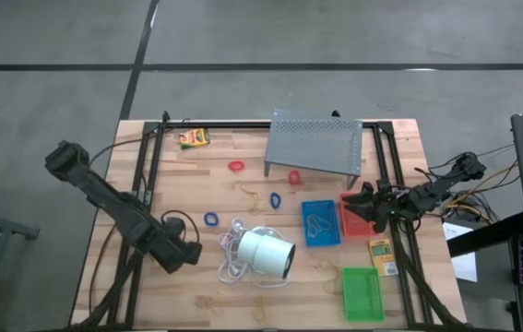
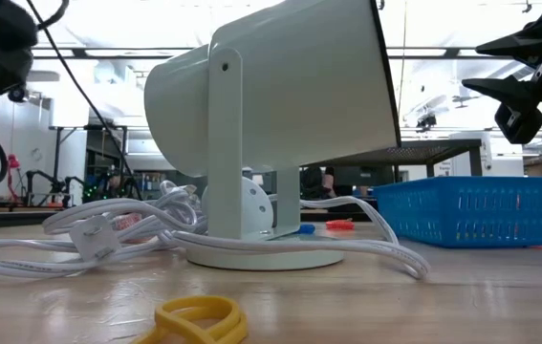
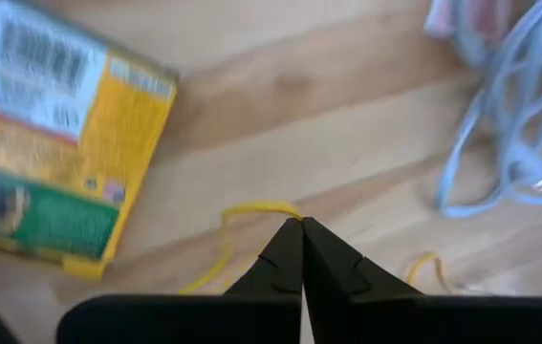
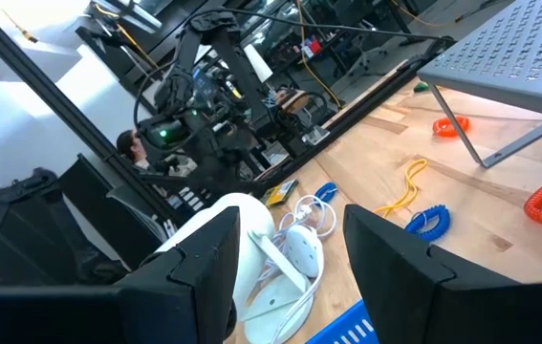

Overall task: Pick & Place Office Desk Supplies
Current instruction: Put the yellow rubber band into the blue bin

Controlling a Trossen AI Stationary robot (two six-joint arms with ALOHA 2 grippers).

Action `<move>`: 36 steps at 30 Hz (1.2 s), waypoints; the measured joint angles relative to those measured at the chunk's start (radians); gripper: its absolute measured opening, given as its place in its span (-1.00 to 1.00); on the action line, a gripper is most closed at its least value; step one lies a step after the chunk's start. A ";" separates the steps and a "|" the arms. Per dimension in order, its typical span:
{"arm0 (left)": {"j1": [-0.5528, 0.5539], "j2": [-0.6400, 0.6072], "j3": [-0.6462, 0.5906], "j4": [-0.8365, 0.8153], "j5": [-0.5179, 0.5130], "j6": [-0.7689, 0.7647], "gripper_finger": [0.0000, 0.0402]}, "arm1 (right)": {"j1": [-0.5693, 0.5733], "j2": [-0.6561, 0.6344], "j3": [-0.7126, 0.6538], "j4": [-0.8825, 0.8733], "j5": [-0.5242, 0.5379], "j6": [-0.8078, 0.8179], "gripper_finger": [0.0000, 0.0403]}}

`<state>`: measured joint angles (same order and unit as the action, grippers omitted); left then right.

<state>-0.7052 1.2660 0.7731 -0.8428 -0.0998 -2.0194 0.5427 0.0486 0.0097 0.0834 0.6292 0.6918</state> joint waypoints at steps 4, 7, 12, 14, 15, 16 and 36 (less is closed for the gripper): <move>0.000 -0.024 0.000 -0.014 -0.108 0.047 -0.99 | 0.000 0.000 0.000 0.000 0.000 0.000 -0.08; 0.000 -0.042 0.000 -0.013 -0.180 0.090 -0.99 | 0.000 0.000 0.000 0.000 0.000 0.000 -0.08; 0.000 -0.079 0.001 -0.011 -0.355 0.182 -0.99 | 0.000 0.000 0.000 0.000 0.000 0.000 -0.08; 0.000 -0.093 0.001 -0.001 -0.433 0.242 -0.99 | 0.000 0.000 0.000 0.000 0.000 0.000 -0.08; 0.000 -0.099 0.001 0.009 -0.473 0.283 -0.99 | 0.000 0.000 0.000 0.000 0.000 0.000 -0.08; 0.000 -0.106 0.001 0.022 -0.513 0.331 -0.99 | 0.000 0.000 0.000 0.000 0.000 0.000 -0.08; 0.023 -0.174 0.001 0.361 -1.019 1.158 -0.99 | 0.000 0.000 0.000 0.000 0.000 0.000 -0.08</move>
<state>-0.6825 1.0920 0.7738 -0.4814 -1.1185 -0.8616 0.5426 0.0486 0.0097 0.0834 0.6292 0.6922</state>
